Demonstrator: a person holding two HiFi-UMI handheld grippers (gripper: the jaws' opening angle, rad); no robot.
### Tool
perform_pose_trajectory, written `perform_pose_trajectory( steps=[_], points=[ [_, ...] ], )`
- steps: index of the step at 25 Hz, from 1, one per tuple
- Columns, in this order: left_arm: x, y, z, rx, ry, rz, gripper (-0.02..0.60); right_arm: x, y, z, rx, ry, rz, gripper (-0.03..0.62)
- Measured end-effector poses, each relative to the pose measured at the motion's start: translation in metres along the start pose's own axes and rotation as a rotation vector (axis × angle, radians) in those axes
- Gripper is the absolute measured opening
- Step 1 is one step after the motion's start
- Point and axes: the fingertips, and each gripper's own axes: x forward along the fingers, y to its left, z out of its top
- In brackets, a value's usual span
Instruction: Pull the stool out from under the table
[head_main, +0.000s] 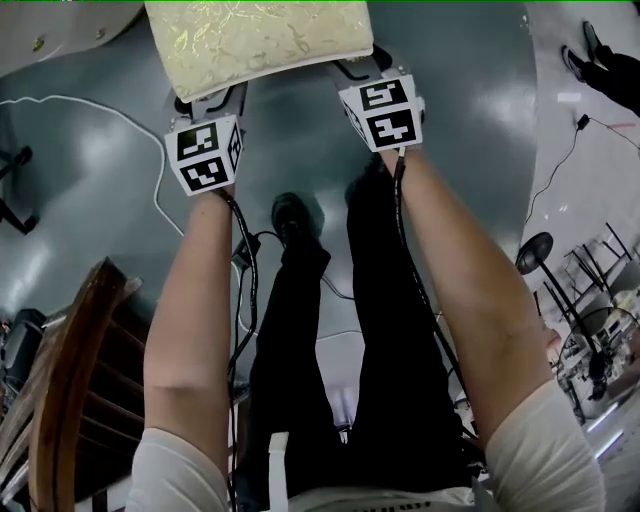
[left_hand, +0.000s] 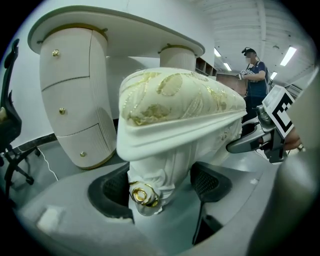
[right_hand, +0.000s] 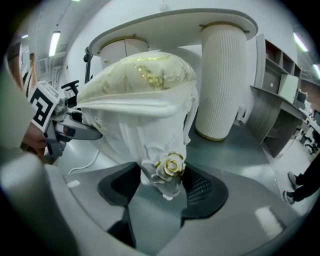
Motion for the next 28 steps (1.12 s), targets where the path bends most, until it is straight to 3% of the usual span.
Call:
perform_pose_trajectory(
  steps=[6, 22, 28],
  points=[
    [-0.050, -0.039, -0.052, -0.009, 0.046, -0.020, 0.357, -0.047, 0.030, -0.059, 0.003, 0.019, -0.029, 0.253],
    [-0.181, -0.126, -0.173, -0.069, 0.034, 0.040, 0.357, -0.155, 0.104, -0.186, -0.073, 0.063, 0.032, 0.252],
    [-0.188, -0.131, -0.184, -0.070, 0.062, 0.038, 0.359, -0.160, 0.109, -0.198, -0.079, 0.084, 0.042, 0.253]
  ],
)
